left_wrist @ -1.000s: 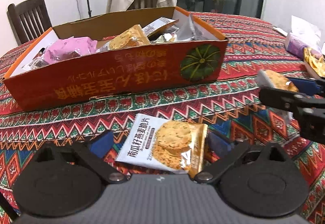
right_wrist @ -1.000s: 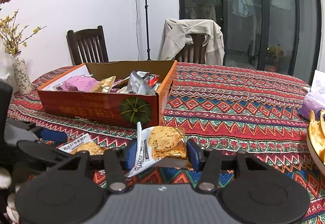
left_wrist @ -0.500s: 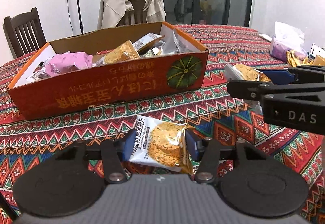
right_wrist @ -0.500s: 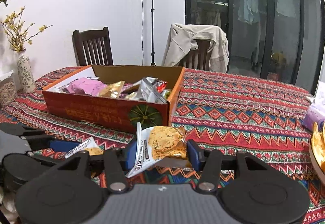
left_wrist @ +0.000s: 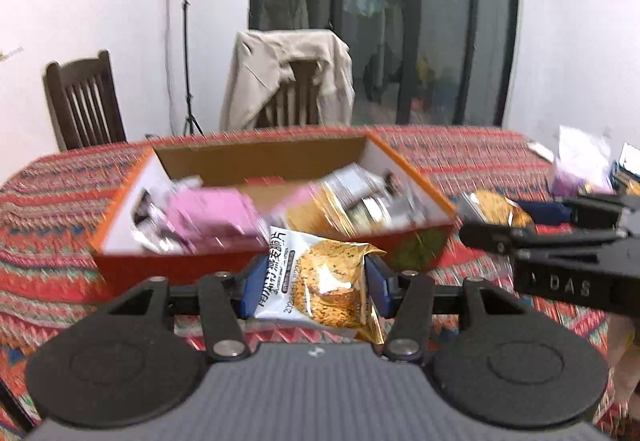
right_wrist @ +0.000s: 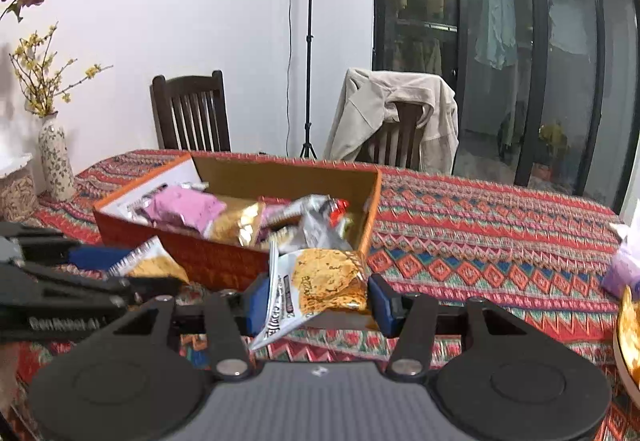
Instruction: Organize snacks
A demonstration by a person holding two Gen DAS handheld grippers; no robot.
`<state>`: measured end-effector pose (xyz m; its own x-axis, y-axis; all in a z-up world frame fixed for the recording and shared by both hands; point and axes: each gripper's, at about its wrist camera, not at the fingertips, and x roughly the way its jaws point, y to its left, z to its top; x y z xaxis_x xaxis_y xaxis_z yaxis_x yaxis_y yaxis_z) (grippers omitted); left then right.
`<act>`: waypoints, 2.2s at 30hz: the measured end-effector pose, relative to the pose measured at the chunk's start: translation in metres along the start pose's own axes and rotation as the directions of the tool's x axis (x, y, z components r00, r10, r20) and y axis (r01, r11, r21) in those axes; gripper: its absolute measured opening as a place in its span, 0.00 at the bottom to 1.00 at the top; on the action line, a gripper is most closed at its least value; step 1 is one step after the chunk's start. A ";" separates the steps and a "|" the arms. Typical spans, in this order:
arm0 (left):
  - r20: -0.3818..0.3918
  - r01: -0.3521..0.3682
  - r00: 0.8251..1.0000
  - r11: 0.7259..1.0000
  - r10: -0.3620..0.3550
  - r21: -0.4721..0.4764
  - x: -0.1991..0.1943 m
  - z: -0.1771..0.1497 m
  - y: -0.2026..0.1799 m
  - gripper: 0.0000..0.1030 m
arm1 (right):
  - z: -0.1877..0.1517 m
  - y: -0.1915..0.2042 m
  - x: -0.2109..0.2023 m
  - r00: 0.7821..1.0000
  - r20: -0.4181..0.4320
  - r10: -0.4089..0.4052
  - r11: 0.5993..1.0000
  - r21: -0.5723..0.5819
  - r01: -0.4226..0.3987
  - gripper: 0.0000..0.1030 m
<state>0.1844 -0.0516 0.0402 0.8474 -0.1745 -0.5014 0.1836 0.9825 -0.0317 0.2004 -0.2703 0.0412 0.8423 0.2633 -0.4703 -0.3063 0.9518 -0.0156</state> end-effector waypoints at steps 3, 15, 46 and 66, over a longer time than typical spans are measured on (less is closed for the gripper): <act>0.029 -0.019 0.999 1.000 0.019 -0.019 0.001 0.018 0.013 0.52 | 0.014 0.004 0.003 1.000 0.020 0.005 1.000 -0.001 -0.005 0.50; 0.093 -0.069 0.992 0.990 0.081 -0.119 0.036 0.071 0.064 0.52 | 0.076 0.028 0.050 0.997 0.068 0.029 1.000 0.007 -0.030 0.50; 0.192 -0.140 0.964 0.962 0.187 -0.233 0.044 0.069 0.105 1.00 | 0.075 0.028 0.102 0.997 0.077 -0.005 0.995 0.097 -0.003 1.00; 0.253 -0.111 0.956 0.981 0.149 -0.160 -0.095 -0.027 0.084 1.00 | 0.001 0.040 -0.039 0.990 0.139 0.018 0.994 0.106 -0.033 1.00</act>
<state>0.1060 0.0490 0.0614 0.9634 -0.0370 -0.2654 0.0069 0.9935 -0.1136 0.1561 -0.2417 0.0598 0.8902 0.2996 -0.3433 -0.2850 0.9540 0.0933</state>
